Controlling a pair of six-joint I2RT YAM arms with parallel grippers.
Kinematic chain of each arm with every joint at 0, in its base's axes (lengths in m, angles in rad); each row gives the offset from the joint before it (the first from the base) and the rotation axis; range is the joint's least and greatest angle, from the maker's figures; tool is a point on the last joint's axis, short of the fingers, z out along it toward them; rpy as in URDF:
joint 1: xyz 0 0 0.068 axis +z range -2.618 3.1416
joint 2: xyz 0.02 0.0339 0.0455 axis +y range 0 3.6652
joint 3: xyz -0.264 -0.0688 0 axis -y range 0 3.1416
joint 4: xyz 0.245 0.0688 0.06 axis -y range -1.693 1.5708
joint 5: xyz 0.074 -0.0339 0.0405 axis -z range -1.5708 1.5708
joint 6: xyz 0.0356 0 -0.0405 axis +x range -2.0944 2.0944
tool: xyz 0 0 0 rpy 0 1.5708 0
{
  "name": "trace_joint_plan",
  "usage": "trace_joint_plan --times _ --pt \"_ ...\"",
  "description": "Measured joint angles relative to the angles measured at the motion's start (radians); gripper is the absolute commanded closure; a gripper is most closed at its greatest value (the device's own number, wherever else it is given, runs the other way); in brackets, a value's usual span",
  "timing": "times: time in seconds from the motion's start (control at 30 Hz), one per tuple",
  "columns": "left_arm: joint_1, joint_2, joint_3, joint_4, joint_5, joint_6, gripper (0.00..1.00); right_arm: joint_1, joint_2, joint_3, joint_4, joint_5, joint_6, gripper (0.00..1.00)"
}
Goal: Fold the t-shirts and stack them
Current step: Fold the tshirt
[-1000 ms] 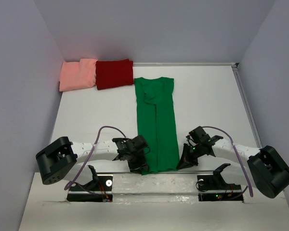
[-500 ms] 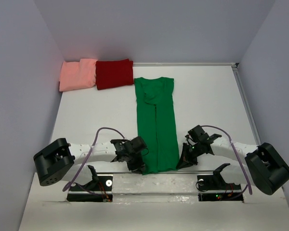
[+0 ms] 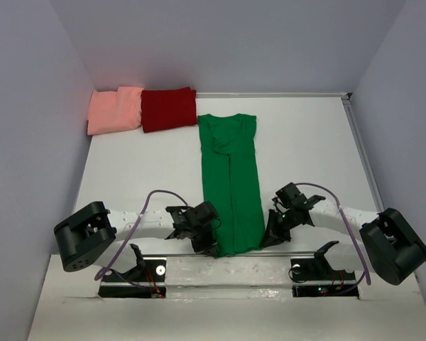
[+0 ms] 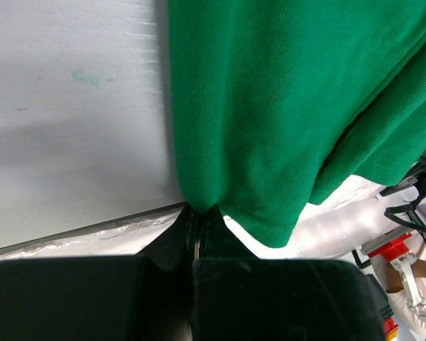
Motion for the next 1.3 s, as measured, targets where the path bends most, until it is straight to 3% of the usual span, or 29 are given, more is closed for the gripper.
trace_joint_plan --times 0.33,0.8,1.3 --pt "0.001 -0.010 0.005 -0.025 -0.007 0.003 1.00 0.000 0.038 0.109 -0.062 0.041 -0.046 1.00" --pt "0.056 -0.082 0.047 -0.207 -0.034 0.033 1.00 0.000 -0.029 0.234 -0.262 0.035 -0.102 1.00" --pt "0.126 0.049 0.236 -0.259 -0.056 0.140 1.00 0.000 -0.042 0.319 -0.388 0.003 -0.138 1.00"
